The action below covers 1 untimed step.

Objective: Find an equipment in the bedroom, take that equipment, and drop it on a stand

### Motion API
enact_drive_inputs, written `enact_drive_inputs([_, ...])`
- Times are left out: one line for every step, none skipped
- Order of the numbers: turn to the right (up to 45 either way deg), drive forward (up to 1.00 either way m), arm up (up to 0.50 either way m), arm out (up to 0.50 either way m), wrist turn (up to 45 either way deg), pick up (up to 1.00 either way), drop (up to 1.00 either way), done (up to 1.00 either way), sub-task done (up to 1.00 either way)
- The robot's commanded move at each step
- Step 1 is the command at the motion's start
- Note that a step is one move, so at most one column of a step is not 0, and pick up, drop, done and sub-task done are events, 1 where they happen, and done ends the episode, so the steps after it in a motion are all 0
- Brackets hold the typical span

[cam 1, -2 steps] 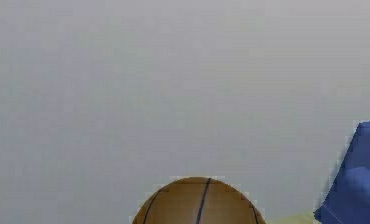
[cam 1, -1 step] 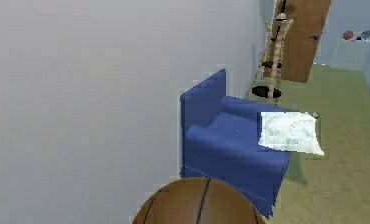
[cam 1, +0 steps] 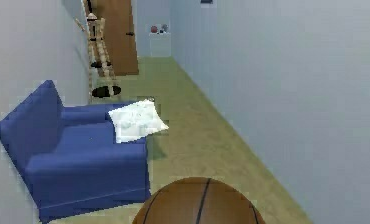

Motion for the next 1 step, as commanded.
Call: enact_drive_inputs([45.0,0.0,0.0,0.0,0.0,0.0,0.0,0.0,0.0])
